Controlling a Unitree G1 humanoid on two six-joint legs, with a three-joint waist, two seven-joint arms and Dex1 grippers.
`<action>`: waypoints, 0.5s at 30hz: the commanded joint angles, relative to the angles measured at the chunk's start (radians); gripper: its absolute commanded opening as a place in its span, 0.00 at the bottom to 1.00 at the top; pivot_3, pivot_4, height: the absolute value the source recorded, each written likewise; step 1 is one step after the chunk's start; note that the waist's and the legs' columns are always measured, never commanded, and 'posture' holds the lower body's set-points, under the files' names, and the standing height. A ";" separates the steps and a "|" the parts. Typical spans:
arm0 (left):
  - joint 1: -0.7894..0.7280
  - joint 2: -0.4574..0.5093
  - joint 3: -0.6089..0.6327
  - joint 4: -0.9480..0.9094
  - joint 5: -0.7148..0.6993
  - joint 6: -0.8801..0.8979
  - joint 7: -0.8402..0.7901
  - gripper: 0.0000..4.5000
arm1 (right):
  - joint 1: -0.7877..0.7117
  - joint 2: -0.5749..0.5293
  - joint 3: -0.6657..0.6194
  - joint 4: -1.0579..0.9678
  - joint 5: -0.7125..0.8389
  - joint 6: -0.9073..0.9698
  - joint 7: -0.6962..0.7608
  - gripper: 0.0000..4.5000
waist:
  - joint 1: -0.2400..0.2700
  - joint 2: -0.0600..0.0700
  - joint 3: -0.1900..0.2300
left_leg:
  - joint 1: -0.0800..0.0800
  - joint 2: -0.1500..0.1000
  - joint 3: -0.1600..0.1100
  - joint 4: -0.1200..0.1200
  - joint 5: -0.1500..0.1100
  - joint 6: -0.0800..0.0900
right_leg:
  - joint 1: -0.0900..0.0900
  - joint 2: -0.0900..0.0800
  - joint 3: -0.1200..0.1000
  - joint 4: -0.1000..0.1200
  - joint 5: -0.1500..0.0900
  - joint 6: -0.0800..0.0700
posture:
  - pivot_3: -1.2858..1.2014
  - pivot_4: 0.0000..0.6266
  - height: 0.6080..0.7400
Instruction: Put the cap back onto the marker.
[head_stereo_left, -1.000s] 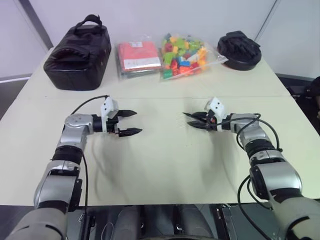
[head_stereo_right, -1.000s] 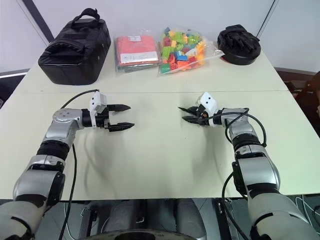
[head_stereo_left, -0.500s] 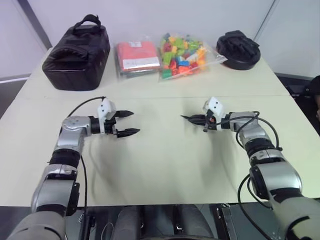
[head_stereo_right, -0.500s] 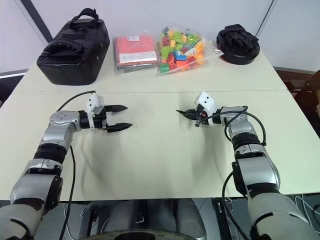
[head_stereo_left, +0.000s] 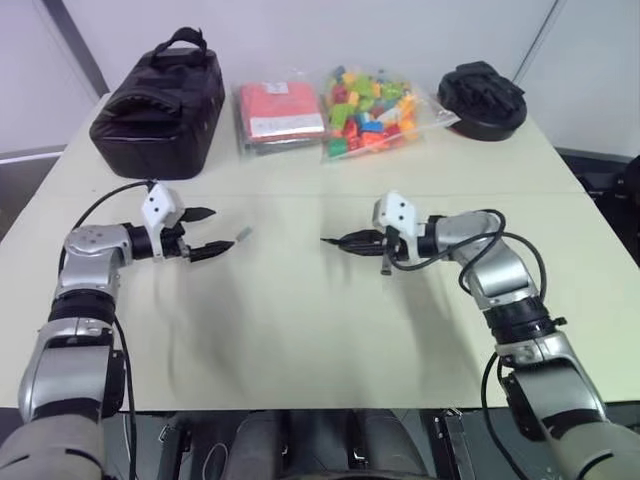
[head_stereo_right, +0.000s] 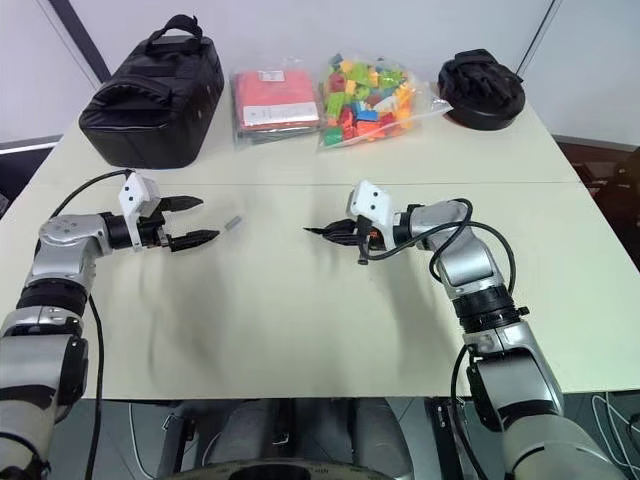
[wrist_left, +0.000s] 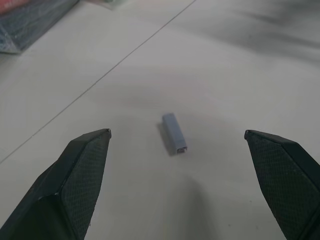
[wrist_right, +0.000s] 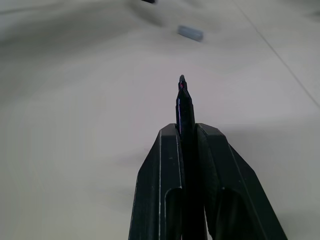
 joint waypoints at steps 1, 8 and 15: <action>-0.025 -0.012 0.007 0.013 0.011 -0.024 0.006 1.00 | 0.002 -0.010 -0.004 -0.076 0.024 0.025 -0.019 0.01 | 0.000 0.000 0.000 | 0.000 0.000 0.000 0.000 0.000 0.000 | 0.000 0.000 0.000 0.000 0.000 0.000 | 0.52 0.24 1.00; -0.002 -0.111 0.013 0.030 0.023 -0.033 0.124 1.00 | 0.026 -0.025 -0.012 -0.090 0.031 0.032 -0.059 0.01 | 0.001 0.000 0.000 | -0.001 0.000 0.000 0.001 0.000 0.000 | -0.001 0.001 0.000 0.000 0.000 0.000 | 0.52 0.24 1.00; 0.021 -0.159 0.020 0.051 0.037 -0.037 0.239 1.00 | 0.035 -0.044 -0.023 -0.106 0.045 0.053 -0.090 0.01 | -0.003 0.000 0.000 | -0.002 0.001 0.000 0.001 0.000 0.000 | -0.002 0.002 0.000 0.000 0.000 0.000 | 0.52 0.24 1.00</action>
